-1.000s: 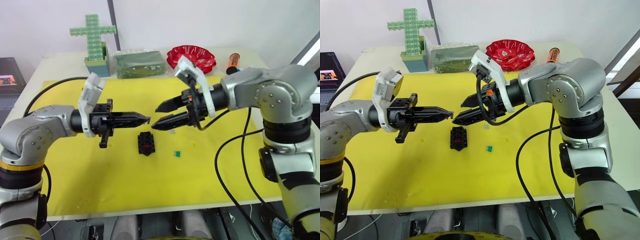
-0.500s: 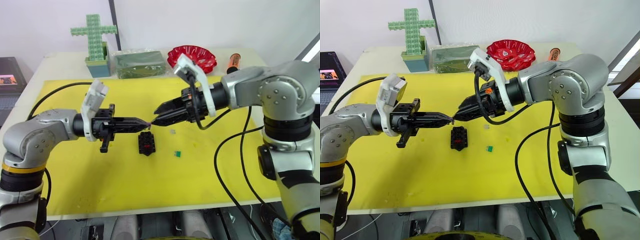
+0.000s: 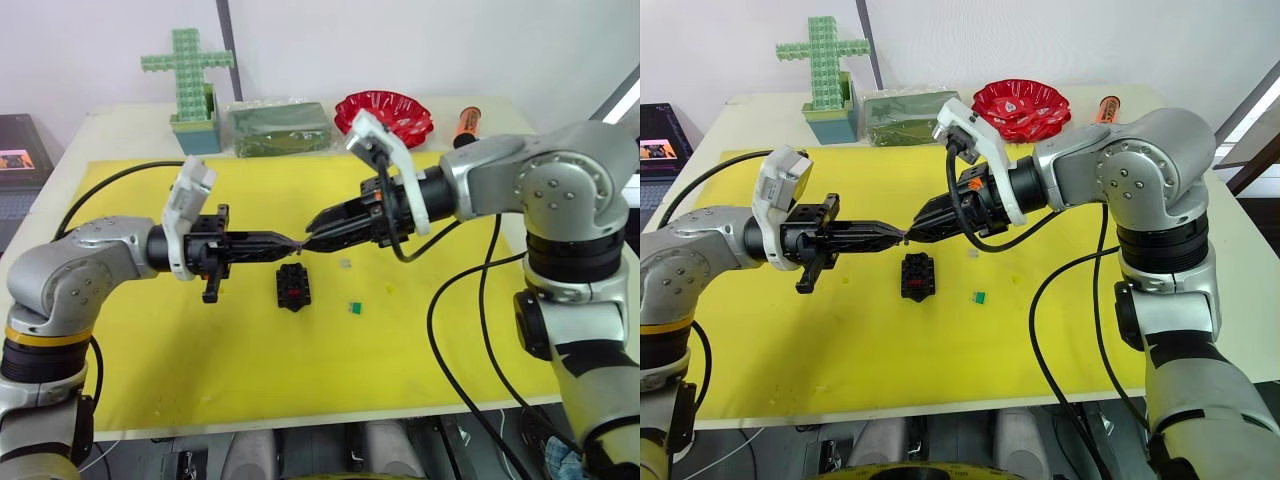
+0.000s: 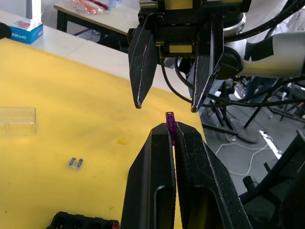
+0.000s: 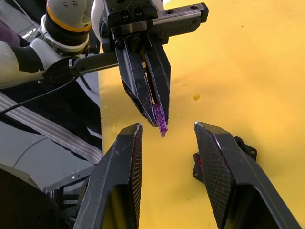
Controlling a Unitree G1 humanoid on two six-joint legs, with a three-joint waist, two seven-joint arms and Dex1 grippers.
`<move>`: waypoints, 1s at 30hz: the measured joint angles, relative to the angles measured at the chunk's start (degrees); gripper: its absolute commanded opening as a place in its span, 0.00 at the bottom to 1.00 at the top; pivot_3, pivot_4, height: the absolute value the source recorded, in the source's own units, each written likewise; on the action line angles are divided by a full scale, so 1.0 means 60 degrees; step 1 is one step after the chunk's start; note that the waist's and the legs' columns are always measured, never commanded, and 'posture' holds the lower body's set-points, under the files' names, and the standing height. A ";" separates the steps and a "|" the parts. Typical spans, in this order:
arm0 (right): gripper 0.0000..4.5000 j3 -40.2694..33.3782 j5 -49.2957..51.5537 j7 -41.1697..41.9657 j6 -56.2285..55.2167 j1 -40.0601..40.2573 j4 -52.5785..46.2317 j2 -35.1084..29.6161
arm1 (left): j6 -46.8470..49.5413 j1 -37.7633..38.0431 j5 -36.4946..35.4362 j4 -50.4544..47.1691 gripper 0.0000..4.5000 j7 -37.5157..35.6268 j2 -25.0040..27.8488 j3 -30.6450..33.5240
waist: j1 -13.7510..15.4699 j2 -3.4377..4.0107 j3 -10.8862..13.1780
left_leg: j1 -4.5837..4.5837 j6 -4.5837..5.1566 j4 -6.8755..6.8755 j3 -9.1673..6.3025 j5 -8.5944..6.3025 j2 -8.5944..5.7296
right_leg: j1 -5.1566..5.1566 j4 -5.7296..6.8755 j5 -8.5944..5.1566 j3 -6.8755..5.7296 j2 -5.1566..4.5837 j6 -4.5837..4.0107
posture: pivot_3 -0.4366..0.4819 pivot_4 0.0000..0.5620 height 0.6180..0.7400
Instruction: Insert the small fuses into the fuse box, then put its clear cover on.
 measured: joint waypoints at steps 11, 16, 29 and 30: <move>0.20 0.0007 0.0008 -0.0101 -0.0001 0.0009 -0.0077 0.0035 | -0.0035 -0.0001 0.0001 0.0024 0.00 0.0087 -0.0021 -0.0001 | -0.0001 0.0000 0.0000 | 0.0000 0.0000 0.0001 0.0000 0.0000 0.0000 | 0.0000 0.0002 0.0001 0.0000 0.0001 0.0002 | 0.48 0.27 1.00; 0.20 0.0021 0.0007 -0.0102 -0.0003 0.0010 -0.0077 0.0091 | -0.0038 -0.0001 0.0001 0.0024 0.00 0.0112 -0.0076 -0.0001 | 0.0001 0.0000 0.0000 | 0.0000 0.0000 0.0001 0.0000 0.0000 0.0000 | 0.0000 0.0002 0.0001 0.0000 0.0001 0.0002 | 0.48 0.27 1.00; 0.20 0.0038 0.0005 -0.0102 -0.0036 0.0085 -0.0093 0.0091 | -0.0038 -0.0008 0.0000 0.0024 0.00 0.0178 -0.0077 0.0000 | 0.0000 -0.0001 0.0000 | 0.0000 0.0000 0.0002 -0.0001 0.0000 0.0000 | 0.0000 0.0004 0.0001 0.0000 0.0002 0.0002 | 0.48 0.27 1.00; 0.20 0.0039 0.0005 -0.0102 -0.0040 0.0085 -0.0095 0.0091 | -0.0038 -0.0008 0.0000 0.0024 0.00 0.0179 -0.0077 0.0000 | 0.0000 -0.0001 0.0000 | 0.0000 0.0000 0.0002 0.0000 0.0000 0.0000 | 0.0000 0.0004 0.0001 0.0000 0.0002 0.0002 | 0.48 0.27 1.00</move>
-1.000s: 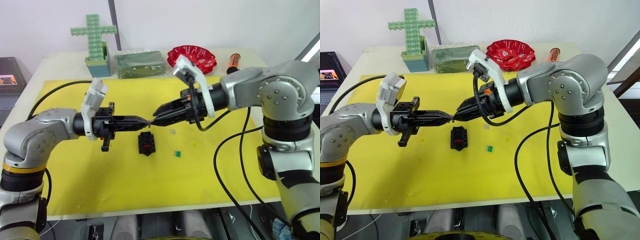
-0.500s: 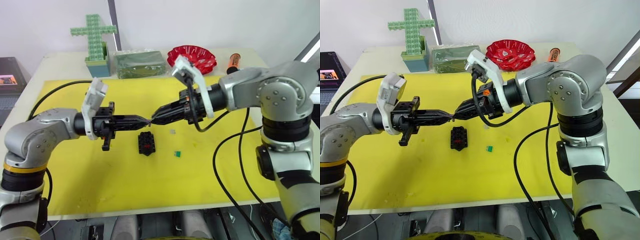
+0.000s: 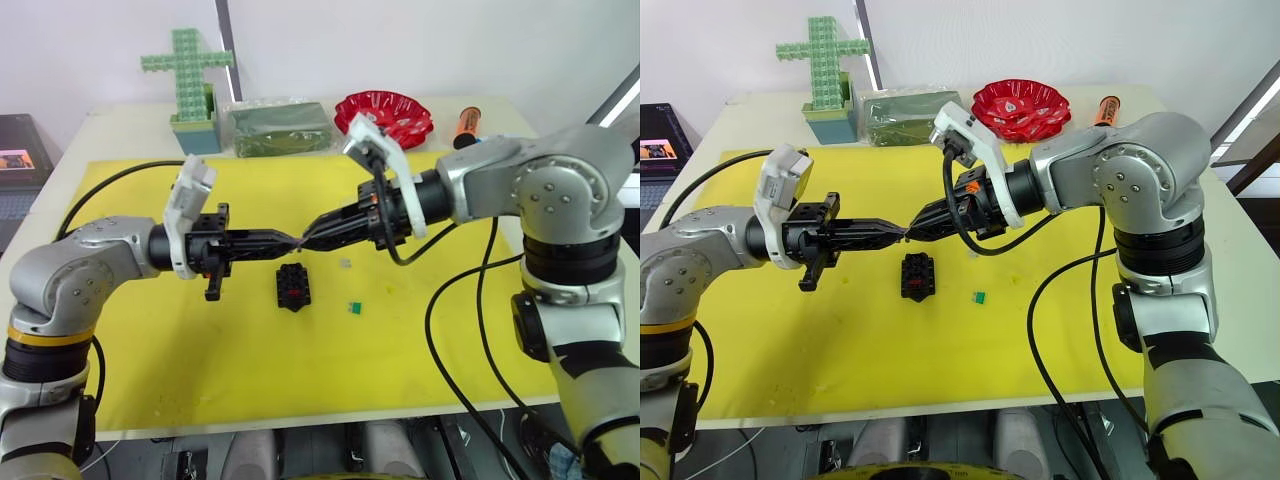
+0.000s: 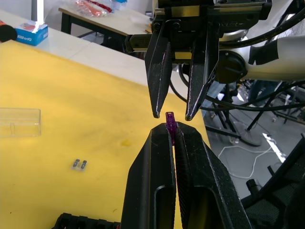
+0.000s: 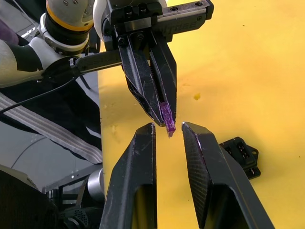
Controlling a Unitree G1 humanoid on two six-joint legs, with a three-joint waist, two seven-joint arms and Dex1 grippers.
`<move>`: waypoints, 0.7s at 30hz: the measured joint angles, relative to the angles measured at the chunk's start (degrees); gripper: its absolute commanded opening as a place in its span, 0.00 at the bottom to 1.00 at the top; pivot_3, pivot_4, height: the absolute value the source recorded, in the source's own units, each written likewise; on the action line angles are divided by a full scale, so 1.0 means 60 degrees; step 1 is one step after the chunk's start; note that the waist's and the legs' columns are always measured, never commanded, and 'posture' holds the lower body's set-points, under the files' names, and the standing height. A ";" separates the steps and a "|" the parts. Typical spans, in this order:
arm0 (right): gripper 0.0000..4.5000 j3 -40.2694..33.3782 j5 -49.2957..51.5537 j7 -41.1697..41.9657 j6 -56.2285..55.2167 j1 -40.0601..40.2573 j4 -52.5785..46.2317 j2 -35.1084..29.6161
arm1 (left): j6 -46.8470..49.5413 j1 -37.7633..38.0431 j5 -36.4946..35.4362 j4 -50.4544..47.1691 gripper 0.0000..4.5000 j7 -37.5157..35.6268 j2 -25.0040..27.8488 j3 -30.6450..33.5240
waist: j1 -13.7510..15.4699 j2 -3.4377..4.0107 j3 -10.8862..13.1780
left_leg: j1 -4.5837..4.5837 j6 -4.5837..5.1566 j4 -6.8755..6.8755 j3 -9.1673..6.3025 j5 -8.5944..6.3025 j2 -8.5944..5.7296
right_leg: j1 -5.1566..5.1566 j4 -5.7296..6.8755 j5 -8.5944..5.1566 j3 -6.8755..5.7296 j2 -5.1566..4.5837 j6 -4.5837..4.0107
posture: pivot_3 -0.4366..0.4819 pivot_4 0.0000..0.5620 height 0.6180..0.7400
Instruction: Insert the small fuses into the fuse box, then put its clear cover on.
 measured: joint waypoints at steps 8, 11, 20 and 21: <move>0.20 0.0001 -0.0001 0.0001 -0.0028 0.0000 0.0000 0.0000 | 0.0001 0.0000 -0.0005 -0.0001 0.00 0.0048 0.0000 0.0000 | 0.0001 0.0000 0.0000 | 0.0000 0.0000 0.0000 0.0000 0.0000 0.0000 | 0.0000 0.0000 0.0000 0.0000 0.0000 0.0000 | 0.48 0.27 1.00; 0.20 0.0004 -0.0001 0.0001 -0.0030 0.0000 -0.0001 0.0000 | 0.0001 0.0000 -0.0005 -0.0002 0.00 0.0064 0.0000 0.0000 | 0.0002 0.0000 0.0000 | 0.0000 0.0000 0.0001 0.0000 0.0000 0.0000 | 0.0000 0.0001 0.0001 0.0000 0.0000 0.0001 | 0.48 0.27 1.00; 0.20 0.0006 -0.0001 -0.0008 -0.0031 0.0024 -0.0021 0.0011 | 0.0001 0.0000 -0.0007 -0.0009 0.00 0.0076 -0.0006 0.0000 | 0.0002 0.0000 0.0000 | 0.0000 0.0000 0.0002 0.0000 0.0000 0.0000 | 0.0000 0.0002 0.0001 0.0000 0.0000 0.0002 | 0.48 0.27 1.00; 0.20 0.0006 -0.0001 -0.0009 -0.0032 0.0038 -0.0026 0.0013 | 0.0002 0.0000 -0.0007 -0.0009 0.00 0.0076 -0.0006 0.0000 | 0.0003 0.0000 0.0000 | 0.0000 0.0000 0.0001 0.0000 0.0000 0.0000 | 0.0000 0.0002 0.0001 0.0000 0.0000 0.0002 | 0.48 0.27 1.00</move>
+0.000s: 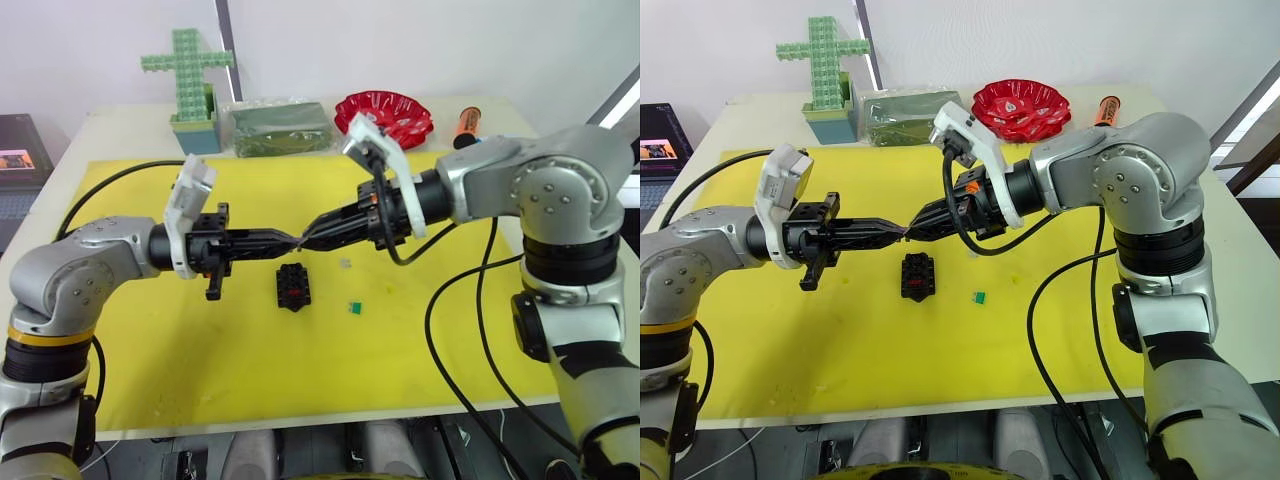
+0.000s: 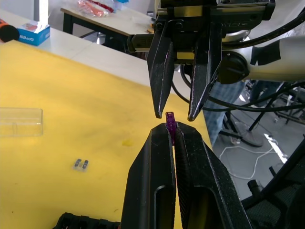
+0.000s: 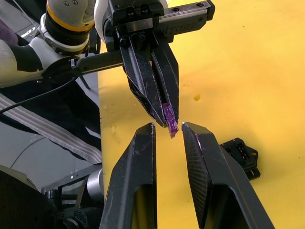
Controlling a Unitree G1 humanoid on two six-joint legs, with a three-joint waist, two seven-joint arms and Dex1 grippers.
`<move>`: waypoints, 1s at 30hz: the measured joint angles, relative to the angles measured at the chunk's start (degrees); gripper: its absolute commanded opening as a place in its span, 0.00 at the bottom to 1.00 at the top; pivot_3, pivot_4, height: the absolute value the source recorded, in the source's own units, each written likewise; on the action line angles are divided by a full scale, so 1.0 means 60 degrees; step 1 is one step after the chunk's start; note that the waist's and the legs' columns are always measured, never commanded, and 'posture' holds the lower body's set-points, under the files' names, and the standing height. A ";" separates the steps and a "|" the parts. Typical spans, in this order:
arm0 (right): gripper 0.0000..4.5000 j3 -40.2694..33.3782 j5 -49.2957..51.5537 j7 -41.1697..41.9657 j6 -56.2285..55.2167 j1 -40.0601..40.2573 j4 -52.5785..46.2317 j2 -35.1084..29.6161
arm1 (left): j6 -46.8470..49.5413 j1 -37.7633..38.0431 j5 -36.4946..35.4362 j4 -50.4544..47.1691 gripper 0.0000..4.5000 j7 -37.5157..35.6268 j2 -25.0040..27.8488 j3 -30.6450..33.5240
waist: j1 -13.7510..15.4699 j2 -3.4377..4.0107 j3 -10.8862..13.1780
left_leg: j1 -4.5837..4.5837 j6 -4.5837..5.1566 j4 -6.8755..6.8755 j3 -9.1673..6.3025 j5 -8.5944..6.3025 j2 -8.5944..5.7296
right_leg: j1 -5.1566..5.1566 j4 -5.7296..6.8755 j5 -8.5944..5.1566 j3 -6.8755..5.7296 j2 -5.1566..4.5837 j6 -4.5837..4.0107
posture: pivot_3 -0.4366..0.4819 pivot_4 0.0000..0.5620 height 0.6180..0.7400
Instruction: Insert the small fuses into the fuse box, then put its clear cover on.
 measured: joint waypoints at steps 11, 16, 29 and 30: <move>0.01 -0.0014 -0.0022 -0.0097 -0.0005 0.0090 -0.0058 0.0046 | 0.0005 0.0002 0.0003 0.0016 0.00 -0.0011 -0.0031 0.0004 | 0.0005 0.0000 0.0000 | 0.0000 0.0000 0.0004 -0.0001 0.0000 0.0000 | 0.0001 0.0004 0.0000 0.0000 0.0001 0.0001 | 0.48 0.27 1.00; 0.01 -0.0014 -0.0020 -0.0138 -0.0003 0.0090 -0.0057 0.0058 | 0.0004 0.0002 0.0011 0.0015 0.00 -0.0008 -0.0031 0.0004 | 0.0003 0.0000 0.0000 | 0.0000 0.0000 0.0005 -0.0002 0.0000 0.0000 | 0.0001 0.0005 0.0000 0.0000 0.0001 0.0001 | 0.48 0.27 1.00; 0.01 -0.0007 -0.0024 -0.0204 -0.0016 0.0090 -0.0047 0.0071 | 0.0668 -0.0438 -0.0006 0.0228 0.37 0.0434 0.0080 -0.0099 | -0.0001 -0.0001 0.0000 | 0.0000 0.0000 0.0011 -0.0005 0.0000 -0.0001 | 0.0004 0.0011 0.0001 0.0000 0.0002 0.0002 | 0.48 0.27 1.00; 0.01 0.0022 -0.0023 -0.0153 -0.0092 0.0090 -0.0058 0.0062 | 0.0680 -0.0457 0.0015 0.0232 0.43 0.0442 0.0134 -0.0103 | -0.0002 -0.0001 0.0000 | 0.0000 0.0000 0.0011 -0.0005 0.0000 -0.0001 | 0.0004 0.0012 0.0000 0.0000 0.0002 0.0002 | 0.48 0.27 1.00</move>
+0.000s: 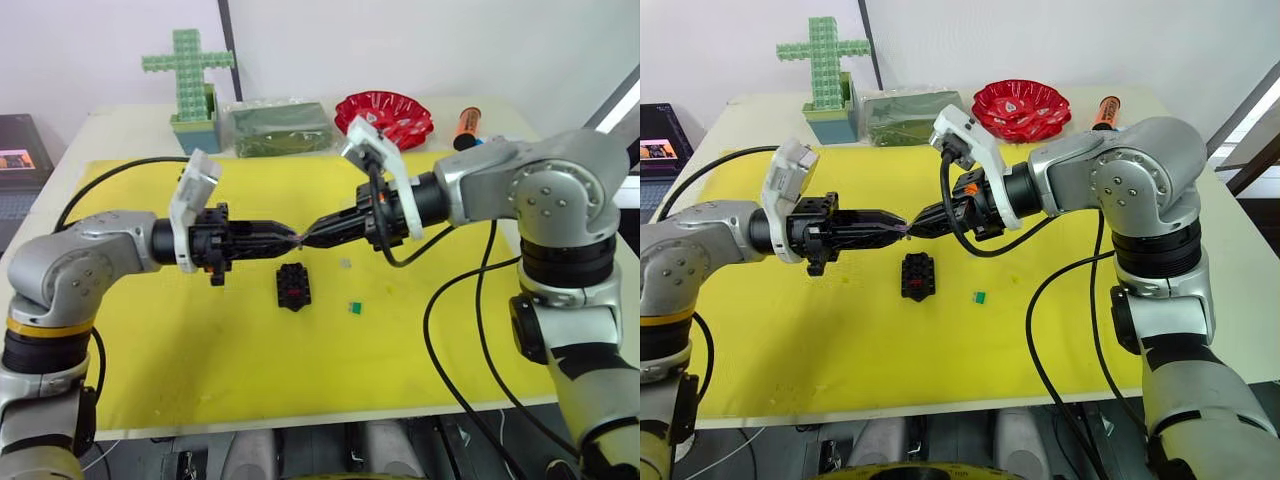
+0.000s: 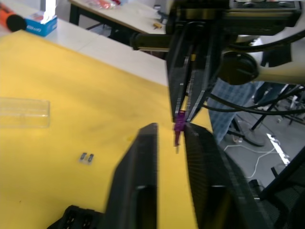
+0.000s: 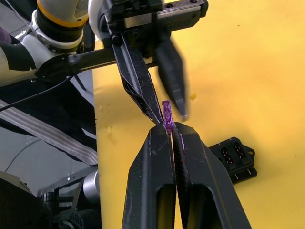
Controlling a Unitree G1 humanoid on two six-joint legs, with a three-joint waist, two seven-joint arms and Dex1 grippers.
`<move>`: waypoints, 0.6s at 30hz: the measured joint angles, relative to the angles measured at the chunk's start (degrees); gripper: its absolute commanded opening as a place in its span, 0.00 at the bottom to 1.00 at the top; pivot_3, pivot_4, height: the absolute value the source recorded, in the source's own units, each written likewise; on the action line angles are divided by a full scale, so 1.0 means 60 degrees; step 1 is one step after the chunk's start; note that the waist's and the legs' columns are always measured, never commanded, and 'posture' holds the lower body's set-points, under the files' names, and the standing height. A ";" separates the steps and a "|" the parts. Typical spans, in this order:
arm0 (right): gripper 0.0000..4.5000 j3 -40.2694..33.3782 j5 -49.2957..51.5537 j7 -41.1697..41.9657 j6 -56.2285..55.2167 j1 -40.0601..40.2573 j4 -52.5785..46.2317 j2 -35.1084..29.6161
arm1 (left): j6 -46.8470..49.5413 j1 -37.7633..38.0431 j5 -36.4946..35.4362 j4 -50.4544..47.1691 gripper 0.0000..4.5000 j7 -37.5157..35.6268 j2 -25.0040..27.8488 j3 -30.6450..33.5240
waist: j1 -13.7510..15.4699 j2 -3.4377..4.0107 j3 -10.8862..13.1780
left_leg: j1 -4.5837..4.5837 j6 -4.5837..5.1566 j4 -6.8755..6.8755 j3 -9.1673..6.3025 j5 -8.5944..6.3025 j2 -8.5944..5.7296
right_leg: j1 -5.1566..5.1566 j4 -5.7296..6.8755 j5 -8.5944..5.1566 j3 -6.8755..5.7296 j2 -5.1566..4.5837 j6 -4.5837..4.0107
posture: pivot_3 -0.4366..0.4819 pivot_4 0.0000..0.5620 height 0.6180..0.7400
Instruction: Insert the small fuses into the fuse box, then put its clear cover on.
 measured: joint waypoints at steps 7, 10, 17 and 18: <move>0.01 0.1280 -0.1051 0.1015 -0.2515 0.0596 -0.0554 -0.0818 | -0.1213 0.0935 0.1484 -0.0231 0.94 -0.1313 0.1433 -0.0684 | -0.0019 0.0003 0.0000 | 0.0006 0.0003 -0.0005 0.0004 -0.0002 0.0000 | -0.0002 -0.0004 -0.0002 0.0001 0.0005 0.0002 | 0.48 0.27 1.00; 0.01 0.2070 -0.2119 0.1419 -0.4231 0.0919 -0.0428 -0.0812 | -0.2114 0.1512 0.2469 -0.0131 0.98 -0.1747 0.1588 -0.1253 | -0.0010 0.0001 0.0000 | 0.0004 0.0003 0.0000 0.0006 -0.0002 0.0004 | -0.0003 -0.0001 -0.0004 0.0001 0.0006 -0.0001 | 0.48 0.27 1.00; 0.01 0.3384 -0.3872 0.2402 -0.6544 0.1295 0.0394 -0.0744 | -0.3918 0.2158 0.4266 0.0553 0.98 -0.1941 0.1340 -0.2019 | 0.0032 -0.0001 -0.0001 | -0.0004 0.0003 0.0018 0.0011 -0.0002 0.0003 | -0.0001 0.0000 -0.0004 0.0002 0.0002 -0.0002 | 0.48 0.27 1.00; 0.01 0.3523 -0.4036 0.2537 -0.6720 0.1315 0.0502 -0.0744 | -0.4078 0.2148 0.4451 0.0659 0.98 -0.1923 0.1246 -0.2081 | 0.0028 -0.0001 -0.0001 | -0.0004 0.0003 0.0020 0.0011 -0.0002 0.0003 | -0.0001 0.0001 -0.0004 0.0002 0.0002 -0.0002 | 0.48 0.27 1.00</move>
